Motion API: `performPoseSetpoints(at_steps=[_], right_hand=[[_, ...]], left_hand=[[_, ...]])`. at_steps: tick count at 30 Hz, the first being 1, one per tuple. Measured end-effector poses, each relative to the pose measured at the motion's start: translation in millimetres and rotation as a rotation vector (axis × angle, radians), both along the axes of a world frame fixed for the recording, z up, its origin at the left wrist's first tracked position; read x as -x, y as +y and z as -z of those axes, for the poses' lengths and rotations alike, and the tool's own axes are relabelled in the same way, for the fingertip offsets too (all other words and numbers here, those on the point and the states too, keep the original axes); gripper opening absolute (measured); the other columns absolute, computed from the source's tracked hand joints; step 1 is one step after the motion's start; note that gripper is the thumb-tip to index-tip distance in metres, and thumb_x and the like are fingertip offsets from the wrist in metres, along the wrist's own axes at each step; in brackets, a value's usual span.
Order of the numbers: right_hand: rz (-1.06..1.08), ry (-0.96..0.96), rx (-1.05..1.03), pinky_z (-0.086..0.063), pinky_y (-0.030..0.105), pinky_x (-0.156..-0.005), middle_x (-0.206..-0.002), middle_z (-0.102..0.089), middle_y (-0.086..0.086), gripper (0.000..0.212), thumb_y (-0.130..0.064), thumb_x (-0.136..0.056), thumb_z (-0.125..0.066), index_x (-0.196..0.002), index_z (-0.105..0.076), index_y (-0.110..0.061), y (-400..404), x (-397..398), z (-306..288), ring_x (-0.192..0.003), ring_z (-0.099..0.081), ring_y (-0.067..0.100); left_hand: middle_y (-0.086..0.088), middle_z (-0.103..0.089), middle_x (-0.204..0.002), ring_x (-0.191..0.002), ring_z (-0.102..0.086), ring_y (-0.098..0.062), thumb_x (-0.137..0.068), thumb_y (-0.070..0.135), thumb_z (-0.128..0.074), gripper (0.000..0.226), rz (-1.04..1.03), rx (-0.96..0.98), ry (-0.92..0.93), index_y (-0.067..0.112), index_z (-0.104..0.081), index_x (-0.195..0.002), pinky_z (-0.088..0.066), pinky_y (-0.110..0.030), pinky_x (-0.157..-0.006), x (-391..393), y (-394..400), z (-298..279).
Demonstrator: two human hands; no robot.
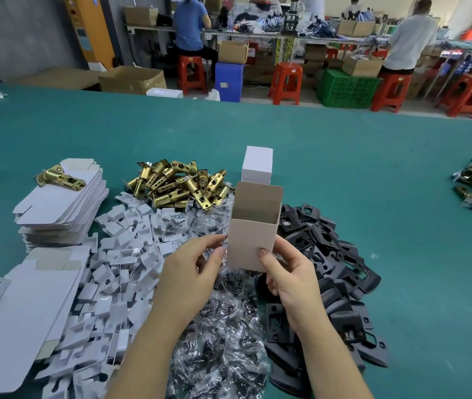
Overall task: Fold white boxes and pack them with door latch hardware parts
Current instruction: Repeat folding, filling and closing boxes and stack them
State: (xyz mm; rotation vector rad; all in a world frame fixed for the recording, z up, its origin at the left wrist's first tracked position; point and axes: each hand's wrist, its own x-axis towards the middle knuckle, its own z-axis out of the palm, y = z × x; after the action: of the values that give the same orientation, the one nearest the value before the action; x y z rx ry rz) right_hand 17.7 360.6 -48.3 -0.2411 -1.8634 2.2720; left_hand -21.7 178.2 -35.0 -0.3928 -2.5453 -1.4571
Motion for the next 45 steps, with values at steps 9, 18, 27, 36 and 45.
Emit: performPoseSetpoints(at_steps=[9, 18, 27, 36, 45], right_hand=[[-0.004, -0.035, -0.003, -0.038, 0.018, -0.046, -0.086, -0.073, -0.004, 0.028, -0.033, -0.085, -0.071, -0.107, -0.074, -0.050, -2, 3, 3, -0.050, -0.047, 0.009], [0.013, -0.049, -0.043, -0.040, 0.022, -0.045, -0.092, -0.075, -0.010, 0.026, -0.013, -0.099, -0.067, -0.111, -0.070, -0.035, 1, 2, 3, -0.052, -0.050, 0.008], [-0.004, -0.078, -0.024, -0.045, 0.023, -0.048, -0.089, -0.076, -0.008, 0.028, -0.013, -0.099, -0.068, -0.120, -0.065, -0.030, 5, 7, 11, -0.053, -0.053, 0.009], [-0.032, -0.076, -0.029, -0.047, 0.023, -0.052, -0.092, -0.076, -0.009, 0.027, -0.013, -0.099, -0.067, -0.123, -0.065, -0.026, 5, 7, 14, -0.055, -0.054, 0.010], [-0.060, -0.038, -0.011, -0.048, 0.024, -0.052, -0.102, -0.076, -0.006, 0.028, -0.017, -0.097, -0.069, -0.123, -0.068, -0.030, 4, 8, 15, -0.055, -0.054, 0.012]], left_hand=[[0.024, -0.065, -0.082, -0.053, -0.056, 0.005, -0.101, 0.031, -0.057, 0.022, -0.064, 0.294, -0.020, 0.035, -0.070, -0.118, -0.037, -0.017, -0.048, 18, 12, -25], [-0.002, -0.065, -0.080, -0.075, -0.060, -0.024, -0.098, 0.040, -0.057, 0.027, -0.292, 0.540, -0.087, 0.014, -0.063, -0.094, -0.038, -0.030, -0.057, 129, 30, -59], [-0.004, -0.059, -0.070, -0.060, -0.051, -0.019, -0.096, 0.049, -0.058, 0.046, -0.335, 0.756, -0.195, 0.012, -0.054, -0.069, -0.033, -0.025, -0.049, 181, 35, -48], [-0.006, -0.055, -0.067, -0.059, -0.051, -0.022, -0.097, 0.028, -0.058, 0.035, -0.399, 0.724, -0.180, 0.011, -0.051, -0.067, -0.036, -0.027, -0.049, 189, 39, -46], [-0.009, -0.065, -0.090, -0.086, -0.060, -0.032, -0.099, 0.041, -0.057, 0.029, -0.341, 0.618, 0.148, 0.013, -0.064, -0.100, -0.052, -0.040, -0.073, 180, 29, -132]])
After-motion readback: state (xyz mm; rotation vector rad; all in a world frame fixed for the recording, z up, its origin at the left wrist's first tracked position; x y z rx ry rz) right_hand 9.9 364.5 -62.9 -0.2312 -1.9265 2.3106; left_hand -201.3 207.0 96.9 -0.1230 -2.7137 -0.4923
